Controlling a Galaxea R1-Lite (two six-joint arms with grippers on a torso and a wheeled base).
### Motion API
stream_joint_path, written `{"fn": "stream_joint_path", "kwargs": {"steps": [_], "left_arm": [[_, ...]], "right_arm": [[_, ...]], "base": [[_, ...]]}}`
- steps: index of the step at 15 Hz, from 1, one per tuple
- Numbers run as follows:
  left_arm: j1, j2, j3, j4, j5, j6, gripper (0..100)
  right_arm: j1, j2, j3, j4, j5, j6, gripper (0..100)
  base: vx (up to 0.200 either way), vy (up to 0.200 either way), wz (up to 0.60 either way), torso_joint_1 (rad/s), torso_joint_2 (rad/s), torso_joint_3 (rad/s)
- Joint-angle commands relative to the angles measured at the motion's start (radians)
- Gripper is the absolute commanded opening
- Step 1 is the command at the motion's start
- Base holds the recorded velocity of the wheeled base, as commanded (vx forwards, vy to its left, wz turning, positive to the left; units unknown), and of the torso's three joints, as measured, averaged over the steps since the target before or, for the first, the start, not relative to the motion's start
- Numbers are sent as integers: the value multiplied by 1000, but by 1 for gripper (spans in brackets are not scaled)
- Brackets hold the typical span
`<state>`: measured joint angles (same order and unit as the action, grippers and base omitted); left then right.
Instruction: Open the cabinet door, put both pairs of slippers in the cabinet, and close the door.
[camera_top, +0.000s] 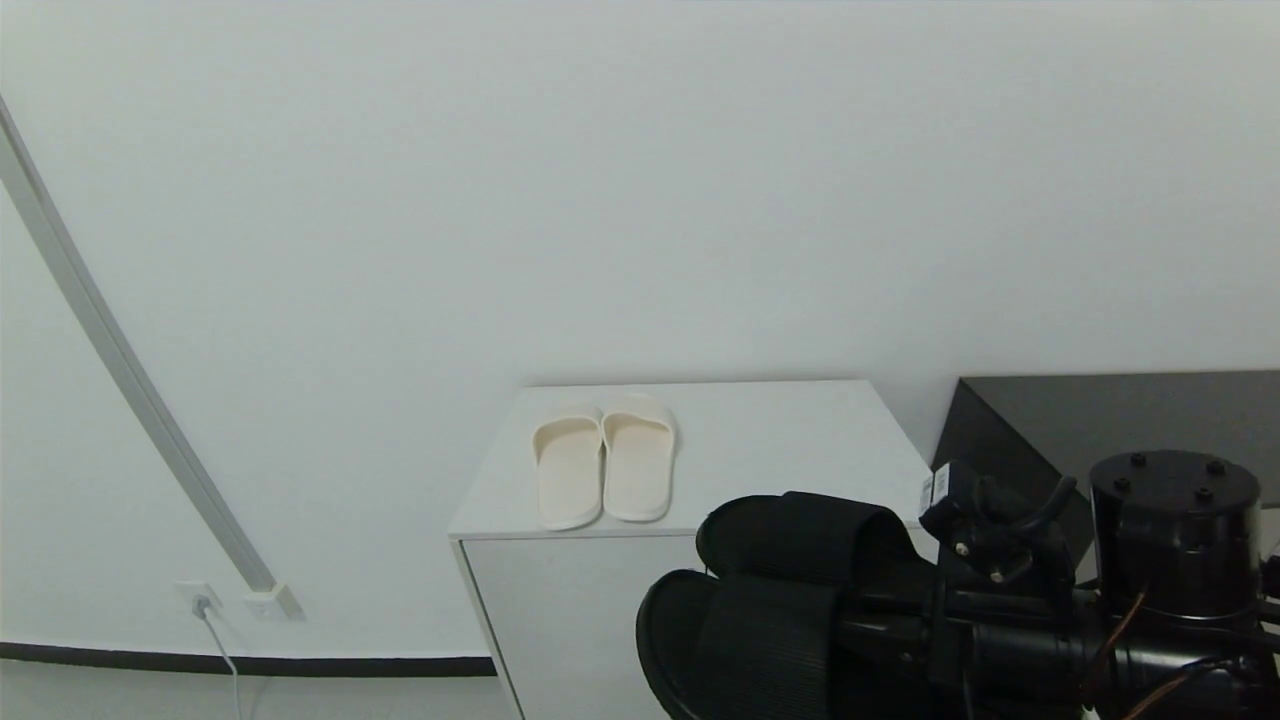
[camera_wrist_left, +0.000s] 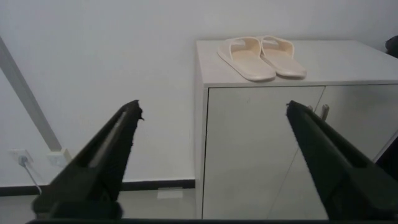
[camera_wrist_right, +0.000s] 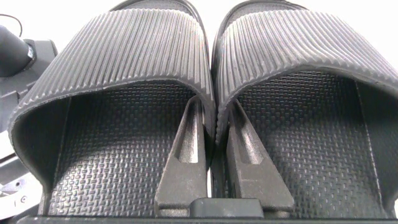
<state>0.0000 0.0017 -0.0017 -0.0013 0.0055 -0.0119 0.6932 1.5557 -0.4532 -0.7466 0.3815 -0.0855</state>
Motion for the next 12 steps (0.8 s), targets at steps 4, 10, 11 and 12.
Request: {"fn": "stream_joint_path", "kwargs": {"steps": [4, 10, 11, 12], "left_arm": [[0, 0, 0, 0, 2, -2, 100], [0, 0, 0, 0, 2, 0, 100], [0, 1, 0, 0, 4, -2, 100], [0, 1, 0, 0, 4, -2, 100]], "right_arm": [[6, 0, 4, 0, 0, -3, 0], [6, 0, 5, 0, 0, -14, 0], [6, 0, 5, 0, -3, -16, 0], [6, -3, 7, 0, -6, -16, 0]], "base": [[0, 0, 0, -149, 347, 189], [0, 0, 0, -158, 362, 202], [0, 0, 0, -168, 388, 222], [0, 0, 0, -173, 437, 237]]}}
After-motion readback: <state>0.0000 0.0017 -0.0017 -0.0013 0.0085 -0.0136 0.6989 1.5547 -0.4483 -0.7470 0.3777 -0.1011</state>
